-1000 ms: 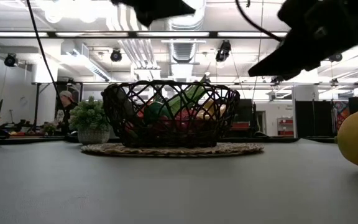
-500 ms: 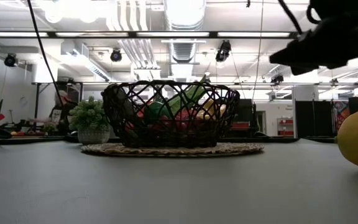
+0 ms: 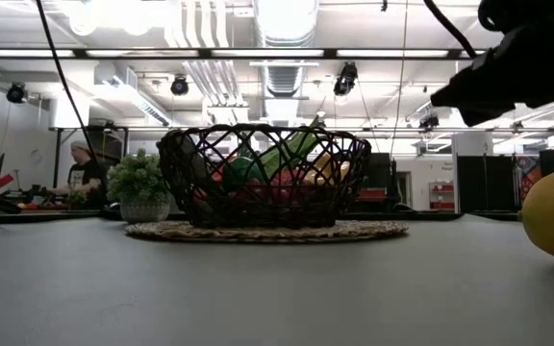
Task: Build produce basket
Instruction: Put the green chili pepper into the basket
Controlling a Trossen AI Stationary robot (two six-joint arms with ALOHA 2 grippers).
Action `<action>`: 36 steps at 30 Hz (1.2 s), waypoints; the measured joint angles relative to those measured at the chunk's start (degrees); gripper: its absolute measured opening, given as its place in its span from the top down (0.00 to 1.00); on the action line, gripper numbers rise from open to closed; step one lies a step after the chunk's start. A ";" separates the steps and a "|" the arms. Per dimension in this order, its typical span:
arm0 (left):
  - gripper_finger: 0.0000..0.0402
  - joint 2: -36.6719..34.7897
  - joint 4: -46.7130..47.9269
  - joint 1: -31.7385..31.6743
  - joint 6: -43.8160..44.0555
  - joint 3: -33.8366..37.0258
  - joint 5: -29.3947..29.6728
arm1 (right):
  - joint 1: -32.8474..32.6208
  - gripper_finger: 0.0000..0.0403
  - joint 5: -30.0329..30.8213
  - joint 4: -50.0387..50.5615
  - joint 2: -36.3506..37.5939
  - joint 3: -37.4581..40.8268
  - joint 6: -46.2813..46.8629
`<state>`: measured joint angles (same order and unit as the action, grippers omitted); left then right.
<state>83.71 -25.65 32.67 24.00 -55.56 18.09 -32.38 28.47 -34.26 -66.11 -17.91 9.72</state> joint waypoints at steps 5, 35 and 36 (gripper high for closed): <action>0.97 -0.40 21.80 4.00 20.73 -6.53 0.41 | 0.00 0.98 0.00 1.07 0.00 -0.46 -0.41; 0.97 10.26 83.87 29.69 39.97 -10.68 -21.12 | 0.02 0.98 0.12 -7.82 -0.33 -0.46 -10.82; 0.94 10.26 84.18 29.85 40.14 -10.67 -20.51 | 0.02 0.98 0.13 -8.06 -0.33 -0.52 -10.88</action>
<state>93.97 58.53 62.52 64.14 -66.23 -2.42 -32.36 28.60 -42.32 -66.43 -18.43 -1.17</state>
